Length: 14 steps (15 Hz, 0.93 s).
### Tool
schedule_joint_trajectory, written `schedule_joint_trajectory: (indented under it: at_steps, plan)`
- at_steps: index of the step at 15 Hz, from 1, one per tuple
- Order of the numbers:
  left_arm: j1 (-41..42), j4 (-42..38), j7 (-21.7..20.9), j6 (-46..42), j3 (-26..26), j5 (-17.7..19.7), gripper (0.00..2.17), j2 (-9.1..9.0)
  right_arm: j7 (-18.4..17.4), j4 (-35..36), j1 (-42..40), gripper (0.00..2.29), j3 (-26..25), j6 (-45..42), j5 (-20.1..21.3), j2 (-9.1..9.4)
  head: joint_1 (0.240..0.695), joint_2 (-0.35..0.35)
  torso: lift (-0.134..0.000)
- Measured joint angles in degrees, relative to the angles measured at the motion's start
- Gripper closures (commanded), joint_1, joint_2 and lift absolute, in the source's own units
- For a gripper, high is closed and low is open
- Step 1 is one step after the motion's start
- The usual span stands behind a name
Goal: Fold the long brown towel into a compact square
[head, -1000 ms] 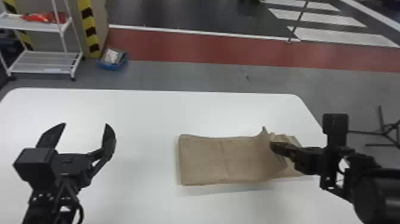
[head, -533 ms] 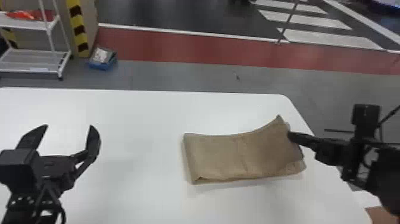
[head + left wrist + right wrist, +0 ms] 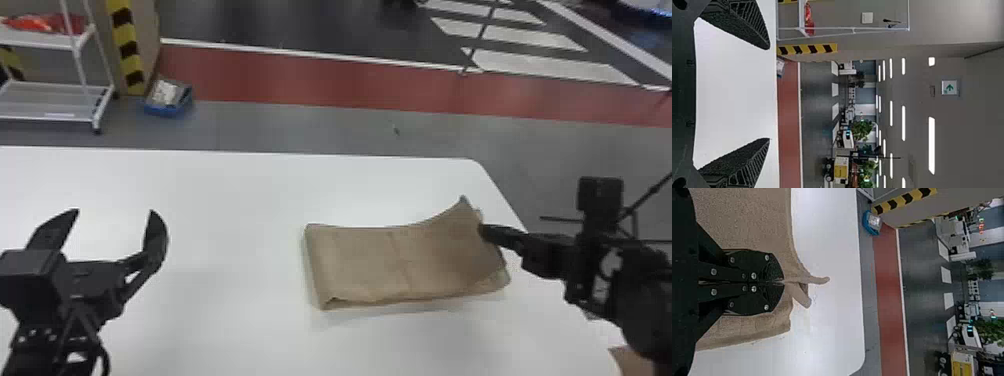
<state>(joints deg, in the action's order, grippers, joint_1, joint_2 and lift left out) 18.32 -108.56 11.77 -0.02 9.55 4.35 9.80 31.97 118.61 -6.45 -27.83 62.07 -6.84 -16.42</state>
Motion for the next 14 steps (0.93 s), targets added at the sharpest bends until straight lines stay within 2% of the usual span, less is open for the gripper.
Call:
schedule_joint_trajectory:
  at_steps: [1, 2, 4, 6, 9, 12, 14]
  plan:
    - [0.0, 0.1, -0.1, 0.0, 0.0, 0.0, 0.04, 0.07, 0.0, 0.0, 0.1, 0.3, -1.1, 0.1, -0.1, -0.33, 0.695, -0.258, -0.115]
    - [0.0, 0.3, -0.2, 0.0, 0.0, 0.0, 0.04, 0.11, -0.1, -1.2, 0.1, 0.0, -1.0, 0.0, 1.0, -0.75, 0.695, -0.276, -0.115]
    - [-0.2, 0.6, -0.7, 0.0, 0.0, 0.0, 0.04, 0.13, -1.7, -3.9, 0.1, 0.02, 1.6, -0.7, 5.6, -0.92, 0.695, -0.288, -0.115]
    - [-0.7, 0.8, -0.8, 0.0, 0.1, 0.0, 0.04, 0.12, -5.1, -5.1, -0.2, 0.06, 2.5, -3.1, 7.7, -0.28, 0.695, -0.299, -0.115]
    - [-1.1, 1.2, -0.8, 0.0, 0.1, 0.1, 0.04, 0.1, -6.7, -3.1, -1.5, 0.06, 0.4, -7.2, 6.4, 1.22, 0.695, -0.312, -0.115]
    - [-1.6, 1.7, -1.1, -0.2, 0.2, 0.4, 0.04, -0.07, -5.9, 1.0, -5.5, 0.14, 0.1, -12.3, 3.0, 2.38, 0.695, -0.285, -0.115]
    - [-2.0, 1.8, -1.2, -0.2, 1.2, 0.4, 0.04, -0.09, -5.6, 1.1, -6.4, 0.2, 0.5, -13.8, 2.4, 3.46, 0.695, -0.28, -0.115]
